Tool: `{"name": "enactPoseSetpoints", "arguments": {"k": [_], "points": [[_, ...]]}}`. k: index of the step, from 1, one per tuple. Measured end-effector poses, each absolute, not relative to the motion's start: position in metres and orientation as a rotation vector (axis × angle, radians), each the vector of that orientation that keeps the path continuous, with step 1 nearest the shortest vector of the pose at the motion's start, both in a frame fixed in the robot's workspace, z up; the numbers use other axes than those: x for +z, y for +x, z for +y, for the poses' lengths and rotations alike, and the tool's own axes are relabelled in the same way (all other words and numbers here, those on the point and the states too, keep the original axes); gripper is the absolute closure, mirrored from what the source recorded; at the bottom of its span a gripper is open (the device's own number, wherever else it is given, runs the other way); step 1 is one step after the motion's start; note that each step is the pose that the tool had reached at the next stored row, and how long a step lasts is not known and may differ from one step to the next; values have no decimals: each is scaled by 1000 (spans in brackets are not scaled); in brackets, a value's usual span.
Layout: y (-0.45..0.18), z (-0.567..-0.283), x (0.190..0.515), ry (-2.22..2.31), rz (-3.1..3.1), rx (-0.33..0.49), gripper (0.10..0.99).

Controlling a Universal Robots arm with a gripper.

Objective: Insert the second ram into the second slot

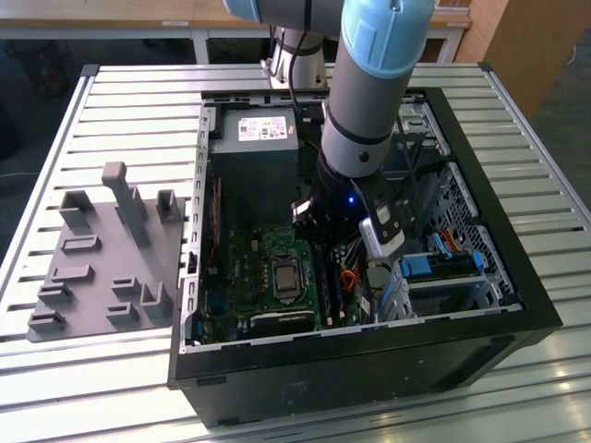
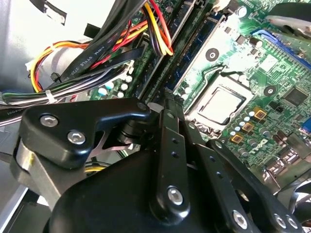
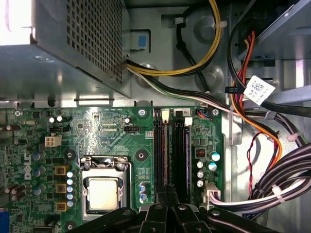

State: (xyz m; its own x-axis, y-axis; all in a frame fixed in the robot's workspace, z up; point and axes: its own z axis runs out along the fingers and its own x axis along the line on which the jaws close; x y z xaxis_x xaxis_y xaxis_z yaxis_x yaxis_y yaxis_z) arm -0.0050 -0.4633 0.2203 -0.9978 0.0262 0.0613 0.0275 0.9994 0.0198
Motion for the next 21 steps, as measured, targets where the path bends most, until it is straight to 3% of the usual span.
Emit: {"name": "enactPoseSetpoints", "arguments": {"k": [12, 21], "points": [[-5, -463, 217, -41, -3081, -36, 980], [-5, -463, 238, -41, -3080, -35, 980]]}}
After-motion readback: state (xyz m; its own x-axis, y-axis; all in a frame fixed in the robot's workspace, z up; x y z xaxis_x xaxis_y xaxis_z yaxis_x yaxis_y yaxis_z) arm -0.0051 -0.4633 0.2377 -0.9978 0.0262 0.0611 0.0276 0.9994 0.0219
